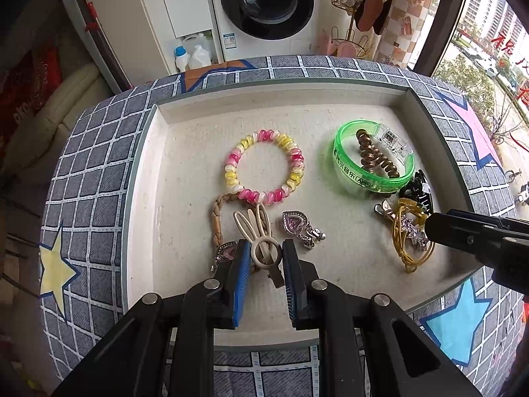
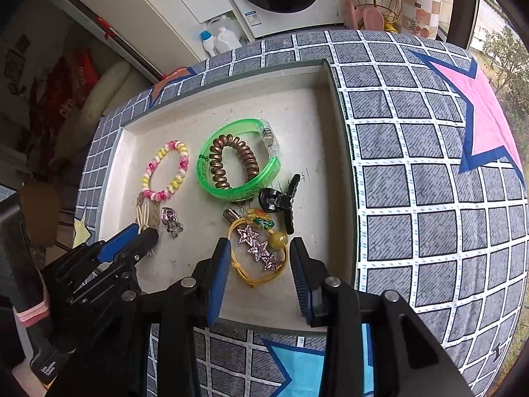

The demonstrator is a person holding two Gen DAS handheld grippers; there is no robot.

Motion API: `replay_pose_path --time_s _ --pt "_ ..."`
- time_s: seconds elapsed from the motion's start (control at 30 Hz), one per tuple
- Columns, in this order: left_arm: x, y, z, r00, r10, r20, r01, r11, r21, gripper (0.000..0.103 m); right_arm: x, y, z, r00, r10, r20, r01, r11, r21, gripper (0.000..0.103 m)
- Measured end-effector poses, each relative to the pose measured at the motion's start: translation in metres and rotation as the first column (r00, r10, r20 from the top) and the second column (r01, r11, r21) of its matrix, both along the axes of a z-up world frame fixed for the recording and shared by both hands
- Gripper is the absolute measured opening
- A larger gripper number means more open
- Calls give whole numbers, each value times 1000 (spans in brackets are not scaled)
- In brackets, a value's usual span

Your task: Organize jewelry

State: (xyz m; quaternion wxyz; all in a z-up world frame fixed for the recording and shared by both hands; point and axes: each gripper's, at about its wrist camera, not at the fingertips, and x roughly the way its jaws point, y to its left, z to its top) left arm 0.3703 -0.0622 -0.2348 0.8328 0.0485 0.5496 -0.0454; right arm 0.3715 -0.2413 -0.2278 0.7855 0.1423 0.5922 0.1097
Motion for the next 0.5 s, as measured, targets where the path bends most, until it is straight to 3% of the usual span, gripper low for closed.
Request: replay_pose_path --time_s 0.37,0.4,0.43,0.47,0.5 --pt "-9 7 17 1000 4 29 -4 1000 -19 33 -13 -6 13 999 -43 -1 43 997 57 42" --pt "-10 8 19 999 6 32 -6 1000 -18 39 -14 -7 14 999 -46 -2 46 997 56 42" --pt "-11 9 20 999 11 34 -10 1000 -19 75 -15 -7 15 999 -47 -2 47 997 56 42" --pt "-12 11 23 999 24 45 -24 1000 -18 95 -15 -6 15 999 -47 -3 48 997 55 42" --pt "-15 13 27 996 41 78 -40 999 -16 103 -16 -6 15 999 -48 -2 48 997 53 42"
